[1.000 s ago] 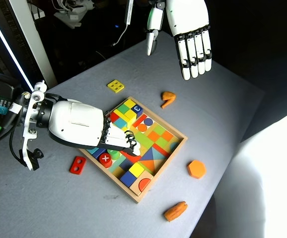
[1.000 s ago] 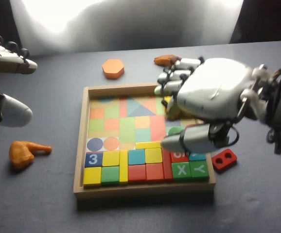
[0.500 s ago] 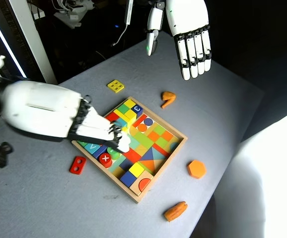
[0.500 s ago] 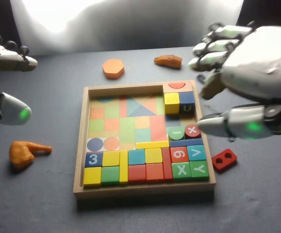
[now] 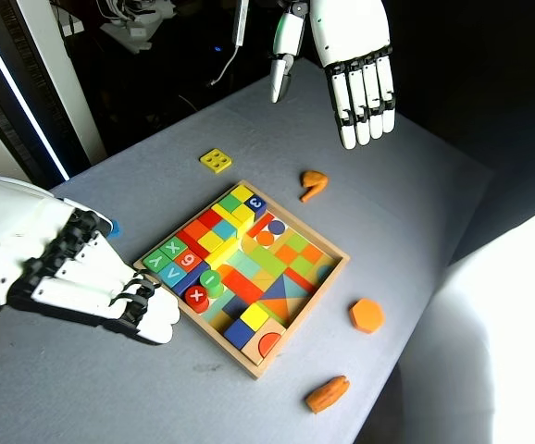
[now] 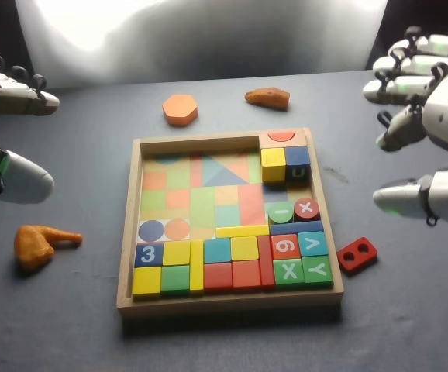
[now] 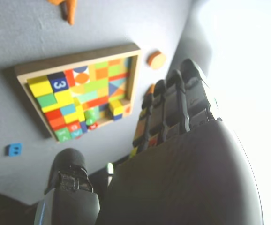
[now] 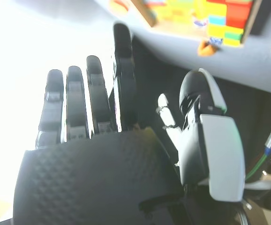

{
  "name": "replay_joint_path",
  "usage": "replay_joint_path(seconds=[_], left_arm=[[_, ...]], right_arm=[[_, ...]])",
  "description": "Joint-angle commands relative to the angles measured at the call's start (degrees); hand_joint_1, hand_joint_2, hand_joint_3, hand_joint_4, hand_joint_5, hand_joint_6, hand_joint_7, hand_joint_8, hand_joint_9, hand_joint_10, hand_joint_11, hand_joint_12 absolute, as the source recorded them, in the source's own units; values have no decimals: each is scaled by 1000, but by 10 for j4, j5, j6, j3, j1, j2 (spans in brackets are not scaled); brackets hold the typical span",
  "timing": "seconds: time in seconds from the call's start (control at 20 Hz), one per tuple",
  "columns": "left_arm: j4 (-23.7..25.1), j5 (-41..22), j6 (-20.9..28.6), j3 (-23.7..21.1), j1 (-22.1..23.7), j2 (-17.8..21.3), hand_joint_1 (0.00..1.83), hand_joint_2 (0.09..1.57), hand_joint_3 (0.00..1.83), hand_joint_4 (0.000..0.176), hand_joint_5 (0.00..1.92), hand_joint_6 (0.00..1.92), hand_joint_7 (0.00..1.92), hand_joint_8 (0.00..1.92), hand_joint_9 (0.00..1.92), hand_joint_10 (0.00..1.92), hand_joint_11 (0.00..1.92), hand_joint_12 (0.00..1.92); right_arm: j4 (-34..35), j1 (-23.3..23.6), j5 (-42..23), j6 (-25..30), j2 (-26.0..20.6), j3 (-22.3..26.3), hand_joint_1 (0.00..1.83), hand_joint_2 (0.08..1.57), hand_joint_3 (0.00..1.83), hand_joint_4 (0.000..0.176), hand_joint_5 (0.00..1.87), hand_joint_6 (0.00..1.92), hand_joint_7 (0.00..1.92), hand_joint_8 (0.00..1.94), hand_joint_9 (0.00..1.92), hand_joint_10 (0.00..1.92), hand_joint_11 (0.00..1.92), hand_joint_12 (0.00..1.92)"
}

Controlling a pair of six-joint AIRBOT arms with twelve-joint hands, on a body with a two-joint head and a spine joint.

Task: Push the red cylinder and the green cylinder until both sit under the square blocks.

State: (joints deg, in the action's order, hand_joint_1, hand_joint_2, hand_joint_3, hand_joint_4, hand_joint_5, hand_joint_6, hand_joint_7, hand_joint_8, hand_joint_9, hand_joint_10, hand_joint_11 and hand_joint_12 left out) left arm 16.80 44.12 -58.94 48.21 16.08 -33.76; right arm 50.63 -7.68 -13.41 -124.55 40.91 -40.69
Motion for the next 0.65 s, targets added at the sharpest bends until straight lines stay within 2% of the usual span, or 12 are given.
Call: replay_joint_path(seconds=[0.0,0.15,0.2,0.25,0.3,0.35,0.4,0.45,0.55,0.6], left_arm=[[13,-45,-3,1,7,4,0,1149,0,0,60,5,113,5,103,6,0,309],[13,-43,-3,0,7,4,0,1149,0,0,86,6,181,12,177,18,0,515],[13,-43,-3,0,7,4,0,1156,0,0,143,6,273,8,297,23,0,813],[13,-42,-3,0,6,4,0,1165,1,0,205,11,365,9,407,33,11,1004],[13,-41,-3,0,6,4,0,1184,3,0,316,27,513,26,567,72,117,1148],[13,-41,-3,-1,6,4,0,1217,4,0,462,40,691,44,743,139,250,1257],[13,-41,-3,-1,6,4,0,1234,2,0,578,46,813,59,834,206,359,1280],[13,-41,-3,-1,6,4,0,1243,1,0,682,30,923,54,875,320,441,1284],[13,-41,-3,-1,5,4,0,1263,1,0,886,32,1037,136,681,1054,403,1597],[12,-41,-2,-1,5,5,0,1271,0,0,934,25,957,462,644,1276,415,1695]], right_arm=[[-11,6,-39,11,-5,3,77,1184,0,0,791,6,252,4,147,9,0,434],[-11,1,-51,19,-5,6,83,1166,0,0,832,17,324,15,218,35,0,792],[-11,-4,-56,20,-5,9,76,1150,0,0,847,21,422,42,300,71,0,1061],[-11,-10,-56,20,-3,13,76,1146,0,0,863,26,506,61,381,111,0,1283],[-11,-10,-56,20,-1,15,76,1145,0,0,890,30,688,86,529,443,59,1581],[-11,-10,-56,20,0,16,90,1169,3,0,913,38,858,131,643,782,269,1672],[-11,-10,-56,20,2,16,119,1178,4,0,933,47,934,153,666,947,356,1710],[-11,-10,-56,20,3,16,135,1186,6,0,943,53,973,162,667,1007,359,1766],[-11,-12,-56,20,3,16,129,1214,7,0,966,79,1005,228,628,1192,388,1886],[-11,-13,-57,20,3,16,203,1191,0,0,1022,111,1041,300,706,1191,474,1839]])
